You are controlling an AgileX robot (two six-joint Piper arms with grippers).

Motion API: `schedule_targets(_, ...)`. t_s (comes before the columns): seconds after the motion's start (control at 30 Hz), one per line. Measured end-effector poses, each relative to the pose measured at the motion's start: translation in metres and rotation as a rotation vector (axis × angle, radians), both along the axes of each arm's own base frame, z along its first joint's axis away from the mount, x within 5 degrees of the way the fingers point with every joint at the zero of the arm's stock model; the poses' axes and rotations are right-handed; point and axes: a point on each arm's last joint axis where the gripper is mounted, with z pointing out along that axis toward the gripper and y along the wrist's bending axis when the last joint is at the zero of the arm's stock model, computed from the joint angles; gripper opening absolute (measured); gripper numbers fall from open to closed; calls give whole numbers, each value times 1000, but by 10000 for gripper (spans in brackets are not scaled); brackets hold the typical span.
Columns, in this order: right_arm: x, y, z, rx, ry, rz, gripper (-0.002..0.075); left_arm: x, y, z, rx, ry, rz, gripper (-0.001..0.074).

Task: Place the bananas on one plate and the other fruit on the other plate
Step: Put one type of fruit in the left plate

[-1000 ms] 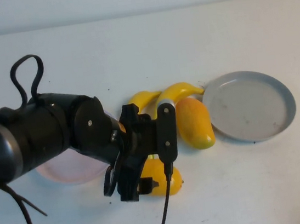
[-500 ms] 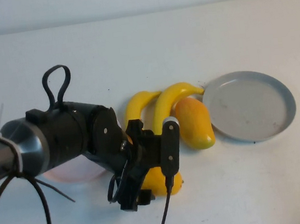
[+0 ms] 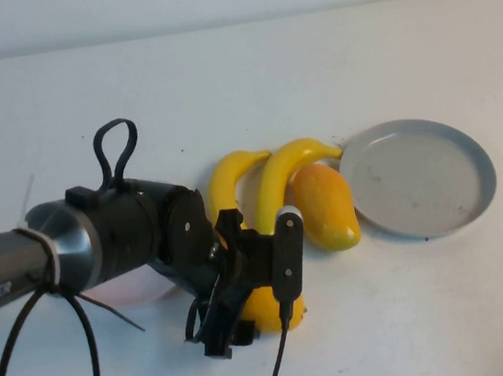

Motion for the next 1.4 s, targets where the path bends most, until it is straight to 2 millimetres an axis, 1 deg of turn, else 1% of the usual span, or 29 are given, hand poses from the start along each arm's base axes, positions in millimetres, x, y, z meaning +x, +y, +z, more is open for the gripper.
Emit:
schedule_targets(0.07,0,0,0,0,0,0,-17,0,0,0,-1,-1,0,537)
schedule_targets(0.17,0,0,0,0,0,0,-17,0,0,1,-4,3,14,538)
schedule_targets(0.2,0,0,0,0,0,0,-17,-1,1,4,-12,6,32,538)
schedule_targets(0.3,0,0,0,0,0,0,-17,-5,3,22,-79,21,173,538)
schedule_targets(0.43,0,0,0,0,0,0,-17,-6,13,55,-207,2,449,538)
schedule_targets(0.5,0,0,0,0,0,0,-17,-1,23,63,-259,6,620,538)
schedule_targets(0.6,0,0,0,0,0,0,-17,12,49,66,-304,40,928,538)
schedule_targets(0.7,0,0,0,0,0,0,-17,24,75,63,-313,68,1146,538)
schedule_targets(0.77,0,0,0,0,0,0,-17,31,91,60,-313,69,1232,538)
schedule_targets(0.9,0,0,0,0,0,0,-17,41,107,49,-290,84,1314,538)
schedule_targets(1.0,0,0,0,0,0,0,-17,45,114,42,-272,94,1343,538)
schedule_targets(1.13,0,0,0,0,0,0,-17,48,116,35,-243,91,1345,538)
schedule_targets(1.2,0,0,0,0,0,0,-17,49,117,32,-228,87,1340,573)
schedule_targets(1.3,0,0,0,0,0,0,-17,51,118,28,-211,79,1343,656)
schedule_targets(1.4,0,0,0,0,0,0,-17,52,120,30,-206,64,1367,668)
